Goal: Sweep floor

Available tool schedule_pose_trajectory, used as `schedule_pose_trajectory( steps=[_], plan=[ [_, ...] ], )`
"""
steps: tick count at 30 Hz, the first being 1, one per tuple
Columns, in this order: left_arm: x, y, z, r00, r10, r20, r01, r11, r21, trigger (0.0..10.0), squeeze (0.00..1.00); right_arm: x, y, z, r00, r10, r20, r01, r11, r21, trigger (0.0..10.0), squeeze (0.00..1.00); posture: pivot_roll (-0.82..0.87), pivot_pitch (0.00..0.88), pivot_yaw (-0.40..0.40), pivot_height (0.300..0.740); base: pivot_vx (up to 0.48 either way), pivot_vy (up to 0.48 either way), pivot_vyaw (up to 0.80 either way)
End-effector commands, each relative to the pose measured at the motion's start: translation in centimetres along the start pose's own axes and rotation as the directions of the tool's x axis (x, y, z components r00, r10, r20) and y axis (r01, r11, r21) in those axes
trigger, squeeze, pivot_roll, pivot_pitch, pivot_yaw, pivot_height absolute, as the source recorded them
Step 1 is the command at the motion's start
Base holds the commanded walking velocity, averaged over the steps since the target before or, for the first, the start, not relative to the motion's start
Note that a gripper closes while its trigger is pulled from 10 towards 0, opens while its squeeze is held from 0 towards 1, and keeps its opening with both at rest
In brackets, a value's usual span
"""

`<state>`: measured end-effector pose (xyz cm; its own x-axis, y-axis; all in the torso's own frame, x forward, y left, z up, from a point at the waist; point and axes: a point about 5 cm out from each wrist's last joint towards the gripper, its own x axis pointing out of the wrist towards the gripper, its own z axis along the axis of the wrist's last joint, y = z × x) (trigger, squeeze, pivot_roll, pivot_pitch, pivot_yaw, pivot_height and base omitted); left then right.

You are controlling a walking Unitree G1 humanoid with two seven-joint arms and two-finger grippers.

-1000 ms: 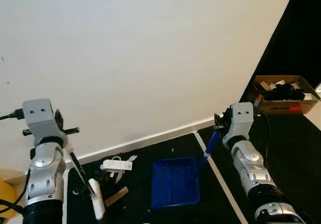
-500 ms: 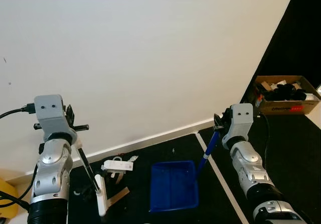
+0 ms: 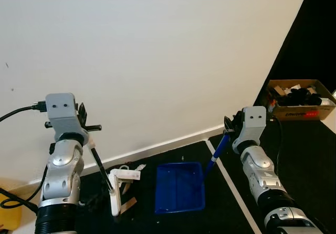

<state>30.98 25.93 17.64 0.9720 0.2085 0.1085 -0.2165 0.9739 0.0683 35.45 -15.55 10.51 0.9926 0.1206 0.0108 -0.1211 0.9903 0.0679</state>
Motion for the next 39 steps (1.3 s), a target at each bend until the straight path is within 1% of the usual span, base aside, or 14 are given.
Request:
schedule_pose_trajectory(
  steps=[1,6,8,12,16,19,23,30,35,37,39],
  plan=[
    [0.2,-0.6,0.8,0.999,-0.010,0.035,0.009,1.000,0.006,10.0,0.00,0.3,-0.1,0.8,0.999,-0.006,0.048,0.005,1.000,0.019,10.0,0.00,0.13,0.051,0.034,0.740,0.000,0.000,0.00],
    [0.3,-0.8,1.0,0.999,-0.014,0.039,0.014,1.000,0.017,10.0,0.00,0.3,0.1,1.0,0.998,0.006,0.062,-0.007,1.000,0.020,10.0,0.00,0.12,0.051,0.035,0.740,0.000,0.000,0.00],
    [0.4,-0.9,1.0,0.999,-0.016,0.040,0.015,1.000,0.018,10.0,0.00,0.3,0.2,1.1,0.997,0.011,0.073,-0.013,0.999,0.033,10.0,0.00,0.12,0.051,0.035,0.740,0.000,0.000,0.00],
    [0.5,-1.0,1.1,0.999,-0.016,0.044,0.016,1.000,0.021,10.0,0.00,0.3,0.5,1.2,0.997,0.031,0.078,-0.032,0.999,0.014,10.0,0.00,0.12,0.049,0.036,0.740,0.000,0.000,0.00],
    [0.5,-1.1,1.2,0.999,-0.018,0.049,0.017,1.000,0.021,10.0,0.00,0.4,0.5,1.1,0.997,0.035,0.074,-0.036,0.999,0.016,10.0,0.00,0.12,0.047,0.035,0.740,0.000,0.000,0.00],
    [0.5,-1.3,1.2,0.998,-0.027,0.049,0.025,0.999,0.048,10.0,0.00,0.5,0.5,1.2,0.997,0.027,0.077,-0.030,0.999,0.038,10.0,0.00,0.12,0.045,0.034,0.740,0.000,0.000,0.00],
    [0.6,-1.2,0.9,1.000,-0.007,0.029,0.005,0.998,0.067,10.0,0.00,0.6,0.4,1.3,0.996,0.027,0.082,-0.031,0.998,0.051,10.0,0.00,0.12,0.037,0.031,0.740,0.000,0.000,0.00],
    [0.8,-1.3,0.8,1.000,-0.006,0.021,0.004,0.998,0.067,10.0,0.00,0.6,0.2,1.4,0.997,0.011,0.081,-0.017,0.997,0.071,10.0,0.00,0.12,0.034,0.029,0.740,0.000,0.000,0.00],
    [0.9,-1.4,0.4,1.000,0.006,-0.011,-0.005,0.997,0.078,10.0,0.00,0.6,0.1,1.3,0.997,0.011,0.078,-0.016,0.998,0.067,10.0,0.00,0.12,0.034,0.029,0.740,0.000,-0.418,0.00],
    [1.0,-1.4,0.3,1.000,0.012,-0.018,-0.011,0.998,0.057,10.0,0.00,0.5,0.1,1.2,0.997,0.011,0.077,-0.016,0.997,0.071,10.0,0.00,0.12,0.030,0.032,0.740,0.000,-0.450,0.00],
    [1.0,-1.3,0.2,1.000,0.016,-0.023,-0.015,0.998,0.058,10.0,0.00,0.5,0.1,1.2,0.997,0.010,0.077,-0.016,0.997,0.073,10.0,0.00,0.12,0.032,0.033,0.740,0.000,-0.446,0.00]
  ],
)
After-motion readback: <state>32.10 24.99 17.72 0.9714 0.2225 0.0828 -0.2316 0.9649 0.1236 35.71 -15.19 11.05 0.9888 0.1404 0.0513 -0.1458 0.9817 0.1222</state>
